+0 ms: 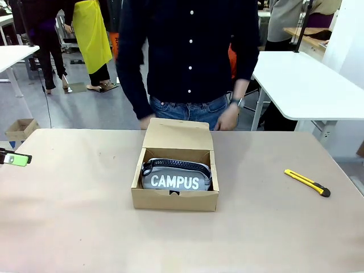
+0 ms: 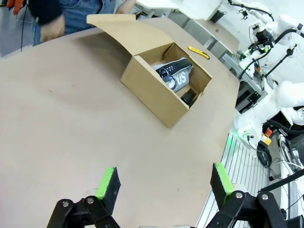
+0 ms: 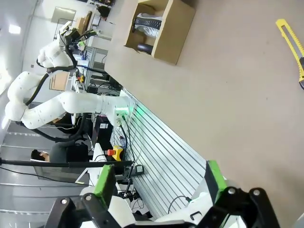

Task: Pack the items into the box.
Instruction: Close the Mailer Box.

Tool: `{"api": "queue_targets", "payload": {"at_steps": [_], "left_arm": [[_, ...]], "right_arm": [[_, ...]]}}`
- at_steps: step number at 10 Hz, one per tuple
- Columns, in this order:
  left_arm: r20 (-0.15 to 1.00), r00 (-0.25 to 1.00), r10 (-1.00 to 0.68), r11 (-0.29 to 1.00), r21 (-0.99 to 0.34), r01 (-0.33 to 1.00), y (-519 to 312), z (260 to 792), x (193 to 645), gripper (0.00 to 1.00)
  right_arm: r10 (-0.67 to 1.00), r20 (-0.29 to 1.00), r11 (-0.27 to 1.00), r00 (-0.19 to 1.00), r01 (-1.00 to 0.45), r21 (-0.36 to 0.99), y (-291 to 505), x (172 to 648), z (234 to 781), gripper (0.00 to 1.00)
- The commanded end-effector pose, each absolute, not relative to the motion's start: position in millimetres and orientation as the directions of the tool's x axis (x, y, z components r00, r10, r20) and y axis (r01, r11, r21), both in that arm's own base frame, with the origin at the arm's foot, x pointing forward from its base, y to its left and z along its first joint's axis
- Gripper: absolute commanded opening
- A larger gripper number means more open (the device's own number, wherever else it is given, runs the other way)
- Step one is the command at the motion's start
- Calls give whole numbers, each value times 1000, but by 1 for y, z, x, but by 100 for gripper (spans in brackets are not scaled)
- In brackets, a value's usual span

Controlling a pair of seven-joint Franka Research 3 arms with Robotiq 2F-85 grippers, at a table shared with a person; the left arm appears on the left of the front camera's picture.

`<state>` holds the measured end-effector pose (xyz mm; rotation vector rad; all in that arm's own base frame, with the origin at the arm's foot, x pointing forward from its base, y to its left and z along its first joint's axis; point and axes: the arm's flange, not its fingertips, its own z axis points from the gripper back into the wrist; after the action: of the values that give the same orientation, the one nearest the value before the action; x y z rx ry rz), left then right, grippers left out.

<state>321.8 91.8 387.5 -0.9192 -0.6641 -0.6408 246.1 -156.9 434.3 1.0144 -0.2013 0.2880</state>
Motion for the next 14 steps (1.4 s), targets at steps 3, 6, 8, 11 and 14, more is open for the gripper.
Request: {"api": "queue_targets", "payload": {"at_steps": [3,6,8,11,14], "left_arm": [[754,629,-190,455,-500,737,88,388,319,100],[754,629,-190,455,-500,737,88,388,319,100],[754,629,-190,455,-500,737,88,388,319,100],[754,629,-190,455,-500,737,88,388,319,100],[754,629,-190,455,-500,737,88,388,319,100]], "right_arm": [[153,317,480,936,-351,804,-160,243,433,100],[153,317,480,936,-351,804,-160,243,433,100],[153,317,480,936,-351,804,-160,243,433,100],[153,317,480,936,-351,804,-160,243,433,100],[153,317,480,936,-351,804,-160,243,433,100]]}}
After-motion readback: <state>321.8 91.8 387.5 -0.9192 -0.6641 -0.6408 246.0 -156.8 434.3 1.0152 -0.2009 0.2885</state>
